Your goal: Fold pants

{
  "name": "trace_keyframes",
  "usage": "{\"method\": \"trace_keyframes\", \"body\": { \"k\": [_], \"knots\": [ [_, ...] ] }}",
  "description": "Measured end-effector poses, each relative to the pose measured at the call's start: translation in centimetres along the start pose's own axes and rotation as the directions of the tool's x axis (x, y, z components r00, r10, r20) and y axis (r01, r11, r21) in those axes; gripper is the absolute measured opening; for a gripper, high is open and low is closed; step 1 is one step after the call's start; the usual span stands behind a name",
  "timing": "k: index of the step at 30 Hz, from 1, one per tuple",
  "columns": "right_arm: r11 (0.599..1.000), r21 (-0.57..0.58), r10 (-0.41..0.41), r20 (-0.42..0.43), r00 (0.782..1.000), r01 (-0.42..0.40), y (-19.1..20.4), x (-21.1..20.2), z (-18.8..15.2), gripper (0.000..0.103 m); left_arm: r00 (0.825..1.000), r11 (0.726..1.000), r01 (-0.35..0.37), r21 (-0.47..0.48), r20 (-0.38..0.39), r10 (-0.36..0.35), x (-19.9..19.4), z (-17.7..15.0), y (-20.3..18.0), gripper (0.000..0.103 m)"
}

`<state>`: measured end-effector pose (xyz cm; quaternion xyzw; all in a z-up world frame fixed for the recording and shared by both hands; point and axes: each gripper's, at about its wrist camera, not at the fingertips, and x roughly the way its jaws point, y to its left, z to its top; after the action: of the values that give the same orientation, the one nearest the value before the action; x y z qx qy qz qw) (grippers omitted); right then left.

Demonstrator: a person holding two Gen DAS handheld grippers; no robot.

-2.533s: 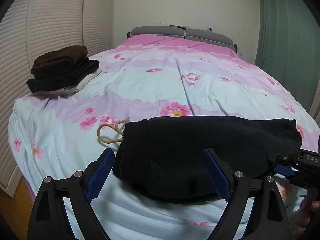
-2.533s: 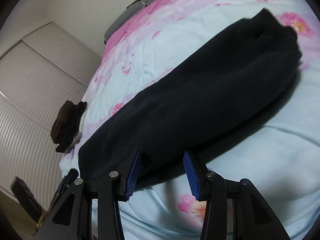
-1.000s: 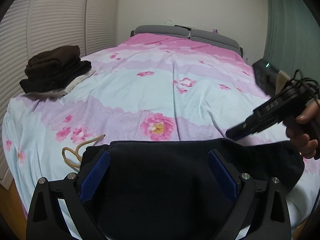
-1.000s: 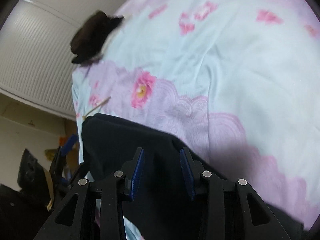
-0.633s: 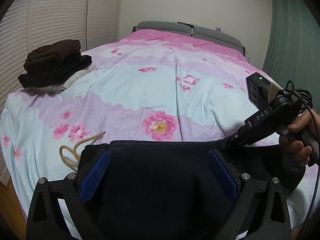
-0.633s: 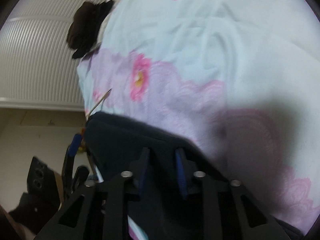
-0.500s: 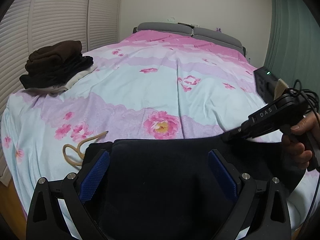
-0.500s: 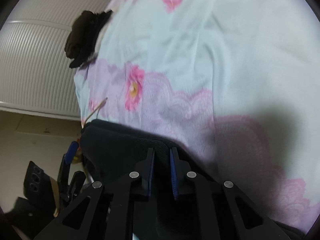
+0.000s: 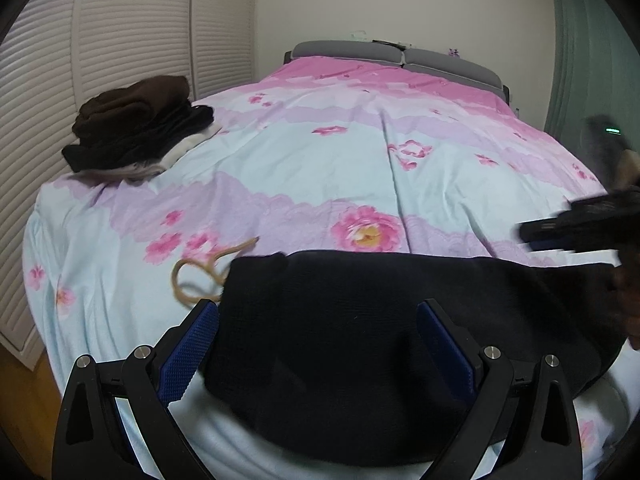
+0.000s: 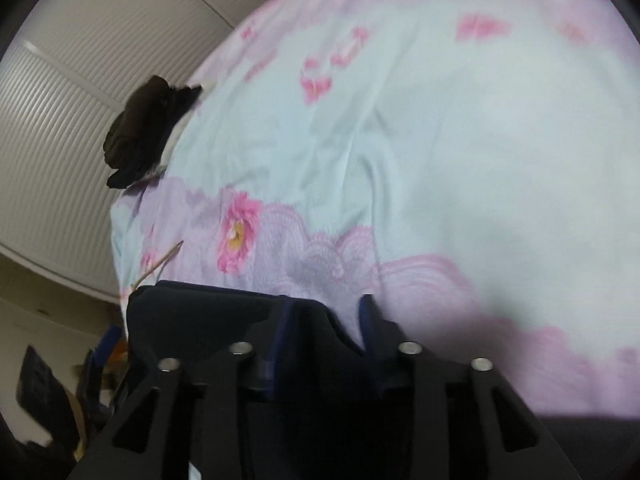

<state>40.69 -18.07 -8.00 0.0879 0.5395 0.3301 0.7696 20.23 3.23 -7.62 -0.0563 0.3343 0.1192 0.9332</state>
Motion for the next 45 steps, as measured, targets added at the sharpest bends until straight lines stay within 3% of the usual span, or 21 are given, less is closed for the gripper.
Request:
{"method": "trace_keyframes", "body": {
  "k": [3,5,7,10,11,12,14,16,19,23,24,25,27,30,34,36,37,38,40,42,45],
  "knots": [
    [0.995,-0.029,-0.091,0.113,0.989,0.095,0.4,-4.7,-2.2,0.041,1.000,1.000,0.014,0.000,0.012,-0.014,-1.0,0.0,0.0,0.100],
    [0.983,-0.005,-0.180,0.214,0.960,0.186,-0.2,-8.8,-4.5,0.046,0.999,0.999,0.029,0.019,0.025,-0.030,-1.8,0.0,-0.6,0.100],
    [0.945,0.062,-0.323,0.298,0.898,0.320,-1.4,-12.8,-7.3,0.063,0.998,0.998,0.045,0.047,0.041,-0.047,-2.5,0.2,-1.5,0.101],
    [0.830,0.164,-0.554,0.348,0.756,0.533,-3.3,-17.1,-11.3,0.068,0.996,0.994,0.073,0.077,0.047,-0.077,-3.3,0.1,-3.2,0.101],
    [0.802,0.186,-0.594,0.351,0.724,0.568,-3.8,-17.9,-12.5,0.068,0.995,0.992,0.085,0.090,0.046,-0.089,-3.6,0.0,-4.0,0.101],
    [0.785,0.204,-0.617,0.347,0.706,0.585,-4.4,-18.3,-13.6,0.068,0.994,0.991,0.092,0.097,0.043,-0.096,-3.7,-0.1,-4.4,0.101],
    [0.777,0.251,-0.630,0.311,0.712,0.577,-5.7,-18.3,-15.3,0.068,0.993,0.987,0.110,0.120,0.040,-0.115,-4.3,-0.4,-5.5,0.101],
    [0.813,0.311,-0.573,0.286,0.768,0.492,-7.5,-17.6,-16.5,0.068,0.992,0.984,0.111,0.138,0.046,-0.119,-4.8,-0.6,-6.1,0.101],
    [0.840,0.421,-0.484,0.299,0.822,0.341,-10.4,-17.3,-17.0,0.068,0.992,0.981,0.101,0.168,0.053,-0.111,-5.5,-0.9,-6.6,0.101],
    [0.839,0.489,-0.431,0.327,0.841,0.240,-11.7,-15.5,-17.3,0.065,0.993,0.980,0.089,0.177,0.058,-0.100,-5.9,-0.8,-6.6,0.101],
    [0.842,0.488,-0.422,0.328,0.845,0.231,-11.9,-15.1,-17.1,0.060,0.994,0.981,0.086,0.175,0.059,-0.097,-5.9,-0.8,-6.6,0.101],
    [0.842,0.489,-0.413,0.316,0.854,0.227,-12.1,-14.3,-16.8,0.043,0.994,0.981,0.082,0.173,0.060,-0.094,-5.9,-0.8,-6.5,0.101],
    [0.839,0.499,-0.399,0.291,0.870,0.218,-12.3,-13.2,-16.7,0.021,0.995,0.983,0.070,0.170,0.064,-0.082,-5.8,-0.9,-6.3,0.101],
    [0.830,0.520,-0.404,0.309,0.861,0.202,-12.5,-12.7,-17.5,0.017,0.996,0.984,0.058,0.170,0.053,-0.068,-5.3,-1.0,-6.0,0.101],
    [0.830,0.505,-0.441,0.336,0.832,0.237,-11.4,-12.8,-18.5,0.019,0.997,0.985,0.053,0.161,0.048,-0.061,-5.1,-1.0,-5.5,0.101],
    [0.834,0.493,-0.450,0.350,0.822,0.248,-10.6,-13.1,-18.8,0.032,0.997,0.987,0.048,0.154,0.051,-0.057,-5.0,-0.9,-5.2,0.101],
    [0.832,0.496,-0.452,0.348,0.821,0.248,-10.2,-13.2,-18.9,0.047,0.997,0.988,0.047,0.150,0.052,-0.055,-5.0,-0.9,-5.0,0.101],
    [0.829,0.505,-0.451,0.351,0.821,0.240,-10.3,-13.6,-19.2,0.053,0.997,0.988,0.046,0.146,0.054,-0.054,-5.0,-0.8,-4.9,0.101],
    [0.819,0.548,-0.428,0.388,0.816,0.169,-10.3,-14.4,-20.3,0.056,0.997,0.989,0.048,0.142,0.059,-0.057,-5.0,-0.8,-5.0,0.101],
    [0.803,0.589,-0.391,0.407,0.826,0.090,-10.8,-14.5,-21.2,0.056,0.996,0.988,0.060,0.139,0.063,-0.070,-5.0,-0.8,-5.4,0.101],
    [0.780,0.626,-0.305,0.401,0.864,-0.015,-11.7,-13.1,-21.7,0.056,0.994,0.986,0.058,0.158,0.082,-0.072,-5.2,-1.1,-6.5,0.101]
  ]
}}
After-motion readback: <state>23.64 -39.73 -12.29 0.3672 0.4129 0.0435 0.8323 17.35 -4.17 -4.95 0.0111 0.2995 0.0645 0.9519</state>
